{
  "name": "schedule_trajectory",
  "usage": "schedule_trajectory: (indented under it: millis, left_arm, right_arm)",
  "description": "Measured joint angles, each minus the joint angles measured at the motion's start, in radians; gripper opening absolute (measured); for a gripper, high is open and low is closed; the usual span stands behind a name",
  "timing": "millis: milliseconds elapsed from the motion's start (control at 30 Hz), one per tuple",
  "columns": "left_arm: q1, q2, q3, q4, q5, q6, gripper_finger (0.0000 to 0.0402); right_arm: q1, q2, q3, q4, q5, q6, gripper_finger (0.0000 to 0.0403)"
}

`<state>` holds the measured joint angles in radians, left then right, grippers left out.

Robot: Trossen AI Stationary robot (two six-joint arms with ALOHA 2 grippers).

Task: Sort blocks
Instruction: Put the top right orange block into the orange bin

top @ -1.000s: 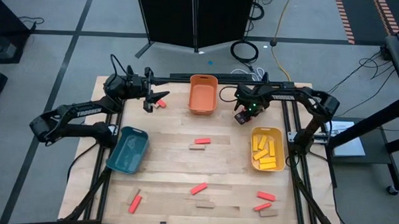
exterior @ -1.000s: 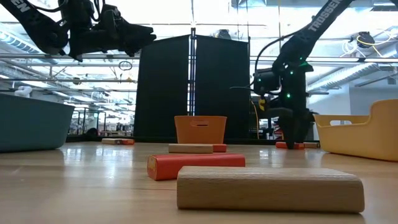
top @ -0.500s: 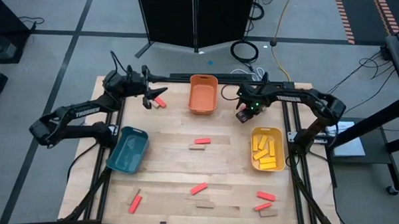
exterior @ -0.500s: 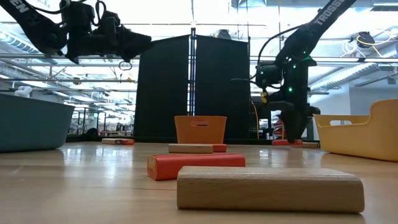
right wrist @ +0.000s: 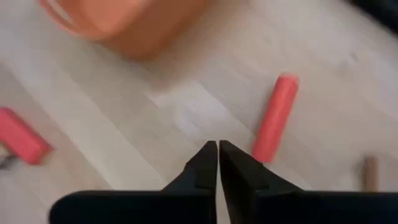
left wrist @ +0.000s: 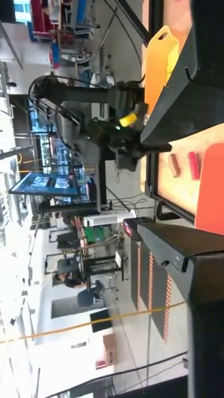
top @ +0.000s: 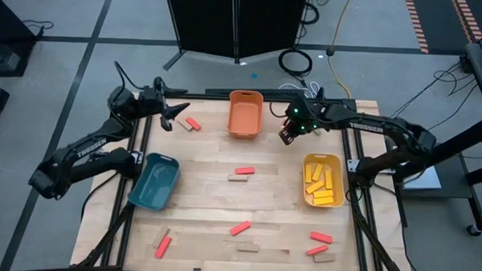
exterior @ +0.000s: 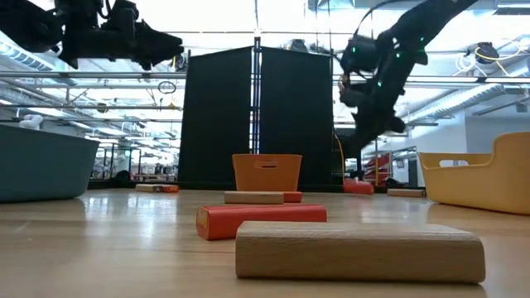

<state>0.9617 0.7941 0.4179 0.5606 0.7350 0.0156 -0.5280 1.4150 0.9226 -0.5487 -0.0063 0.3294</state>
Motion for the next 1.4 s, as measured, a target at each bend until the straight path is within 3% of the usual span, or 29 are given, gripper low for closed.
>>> schedule_trajectory:
  millis: [333,500,667,833,1133,1400]
  left_arm:
    - [0.000,0.049,0.000,-0.021,-0.010,0.026,0.0217]
    - [0.000,0.050,0.000,-0.027,-0.010,0.025,0.0217]
    - [0.000,0.050,0.000,-0.032,-0.010,0.025,0.0217]
    - [0.000,0.050,0.000,-0.031,-0.010,0.025,0.0217]
    - [-0.001,0.050,0.000,-0.038,-0.010,0.043,0.0217]
    - [-0.001,0.050,0.000,-0.038,-0.010,0.044,0.0217]
  right_arm:
    - [-0.029,-0.003,0.000,0.098,0.077,0.017,0.0035]
    - [-0.042,0.077,0.000,0.101,0.028,0.051,0.0093]
    - [-0.031,0.161,0.000,0.135,0.054,0.027,0.0162]
    - [-0.013,0.225,0.000,0.173,0.063,0.093,0.0198]
    - [-0.007,0.330,0.006,0.194,0.077,0.120,0.0189]
    - [-0.006,0.292,0.000,0.169,0.129,0.129,0.0131]
